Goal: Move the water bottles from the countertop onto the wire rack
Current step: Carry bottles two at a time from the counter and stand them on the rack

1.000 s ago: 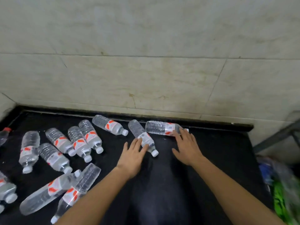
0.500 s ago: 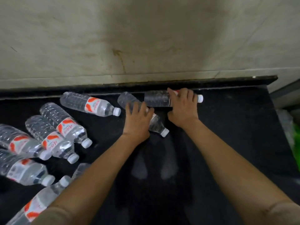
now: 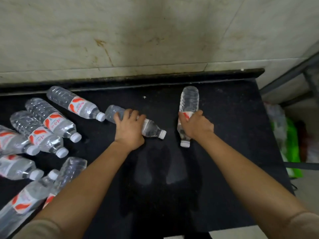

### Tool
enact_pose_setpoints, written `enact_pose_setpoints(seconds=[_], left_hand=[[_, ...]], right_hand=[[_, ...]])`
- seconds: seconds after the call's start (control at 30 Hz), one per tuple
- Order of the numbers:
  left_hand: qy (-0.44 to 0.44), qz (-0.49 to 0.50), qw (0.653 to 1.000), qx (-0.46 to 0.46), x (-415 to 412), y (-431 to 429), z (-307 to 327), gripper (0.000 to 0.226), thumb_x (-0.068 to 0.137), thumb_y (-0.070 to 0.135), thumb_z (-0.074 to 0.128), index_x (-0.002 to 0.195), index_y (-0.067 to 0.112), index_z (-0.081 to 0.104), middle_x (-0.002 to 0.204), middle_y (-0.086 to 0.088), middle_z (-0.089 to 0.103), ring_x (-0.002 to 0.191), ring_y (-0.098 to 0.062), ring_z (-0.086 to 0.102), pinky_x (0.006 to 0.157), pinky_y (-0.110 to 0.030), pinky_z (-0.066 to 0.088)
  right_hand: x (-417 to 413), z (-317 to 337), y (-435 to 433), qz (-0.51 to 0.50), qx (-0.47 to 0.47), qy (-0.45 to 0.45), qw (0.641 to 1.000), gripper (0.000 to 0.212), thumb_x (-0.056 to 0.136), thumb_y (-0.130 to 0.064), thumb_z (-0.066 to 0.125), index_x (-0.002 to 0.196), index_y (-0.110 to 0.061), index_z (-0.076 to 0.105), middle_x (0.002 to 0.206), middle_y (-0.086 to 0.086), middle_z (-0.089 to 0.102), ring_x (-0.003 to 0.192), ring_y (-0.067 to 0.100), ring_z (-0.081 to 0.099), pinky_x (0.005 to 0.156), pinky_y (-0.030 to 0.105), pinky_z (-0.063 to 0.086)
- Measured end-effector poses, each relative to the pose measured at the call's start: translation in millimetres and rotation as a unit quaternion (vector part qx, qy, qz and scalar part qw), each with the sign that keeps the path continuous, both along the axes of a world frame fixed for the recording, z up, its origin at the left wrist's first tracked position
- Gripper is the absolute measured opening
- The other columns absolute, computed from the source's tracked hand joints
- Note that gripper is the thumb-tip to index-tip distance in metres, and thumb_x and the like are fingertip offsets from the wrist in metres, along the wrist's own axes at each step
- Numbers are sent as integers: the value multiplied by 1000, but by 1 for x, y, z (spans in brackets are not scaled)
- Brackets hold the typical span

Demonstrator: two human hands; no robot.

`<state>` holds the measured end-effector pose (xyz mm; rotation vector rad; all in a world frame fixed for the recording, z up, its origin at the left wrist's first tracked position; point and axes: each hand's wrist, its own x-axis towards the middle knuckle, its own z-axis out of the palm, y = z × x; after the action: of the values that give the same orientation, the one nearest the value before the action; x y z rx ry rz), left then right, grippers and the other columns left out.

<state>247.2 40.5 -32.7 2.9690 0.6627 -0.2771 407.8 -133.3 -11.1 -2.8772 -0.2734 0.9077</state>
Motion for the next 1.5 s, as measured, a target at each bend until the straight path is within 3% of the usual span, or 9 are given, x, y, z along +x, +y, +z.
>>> enact_pose_setpoints(seconds=[0.1, 0.23, 0.4, 0.5, 0.6, 0.87, 1.27, 1.37, 1.5], left_hand=[[1, 23, 1000, 18, -13, -14, 2, 68, 64, 24, 78, 130, 20, 60, 121, -9, 58, 115, -37, 48, 98, -61, 29], [-9, 80, 996, 25, -31, -27, 0, 64, 69, 41, 80, 127, 21, 62, 113, -11, 59, 106, -37, 51, 88, -52, 36], [-35, 156, 986, -52, -46, -39, -8, 68, 79, 57, 71, 134, 20, 55, 118, -14, 56, 109, -36, 52, 88, -53, 44], [-11, 161, 984, -78, -47, -42, -7, 74, 84, 59, 64, 145, 24, 39, 129, -11, 52, 119, -33, 50, 97, -53, 40], [18, 152, 985, -83, -46, -43, -5, 80, 84, 56, 64, 148, 25, 29, 136, -9, 49, 123, -32, 49, 100, -52, 40], [42, 145, 985, -87, -52, -54, 3, 79, 91, 52, 60, 153, 19, 24, 141, -9, 47, 125, -33, 48, 100, -52, 40], [-97, 304, 860, -397, -82, -72, 46, 47, 73, 39, 86, 108, 23, 58, 96, 4, 71, 93, -21, 69, 84, -38, 56], [-140, 309, 787, -516, -77, -75, 72, 43, 74, 29, 88, 107, 18, 63, 95, -4, 76, 88, -23, 75, 74, -36, 60], [-170, 258, 740, -598, -55, -89, 113, 50, 74, 34, 86, 114, 16, 64, 101, -5, 77, 89, -21, 76, 77, -37, 60]], right_hand=[[-10, 17, -36, 5, -36, 115, 993, 120, 80, -92, 10, 158, -2, 2, 91, 11, 75, 69, 23, 74, 81, 36, 58], [-12, 19, -67, 54, -20, 41, 998, 98, 93, -78, 16, 161, -11, -9, 148, 22, 46, 126, 37, 55, 102, 46, 44], [9, 15, -74, 249, 118, -133, 952, 78, 97, -26, 58, 160, -11, 16, 162, 23, 17, 146, 42, 24, 115, 57, 32], [16, 10, -70, 456, 45, -123, 880, 82, 94, -20, 61, 161, -22, 15, 169, 14, -1, 155, 38, -5, 123, 55, 8], [8, 3, -73, 492, -24, -134, 860, 80, 91, -26, 66, 159, -28, 24, 167, 10, 14, 155, 38, 0, 124, 56, 2], [-31, 2, -112, 325, -37, -117, 938, 82, 77, -78, 58, 134, -20, 49, 132, 8, 47, 124, 31, 46, 114, 48, 28], [-90, 28, -167, 56, 66, 5, 996, 67, 71, -74, 68, 110, -23, 49, 108, -3, 64, 99, 20, 63, 83, 35, 49], [-94, 47, -175, -78, 206, 36, 975, 58, 74, -71, 69, 107, -26, 54, 101, -10, 65, 91, 14, 64, 76, 34, 50], [-98, 78, -179, -265, 431, 95, 857, 72, 63, -73, 78, 112, -22, 67, 106, -2, 75, 98, 17, 72, 94, 41, 56]])
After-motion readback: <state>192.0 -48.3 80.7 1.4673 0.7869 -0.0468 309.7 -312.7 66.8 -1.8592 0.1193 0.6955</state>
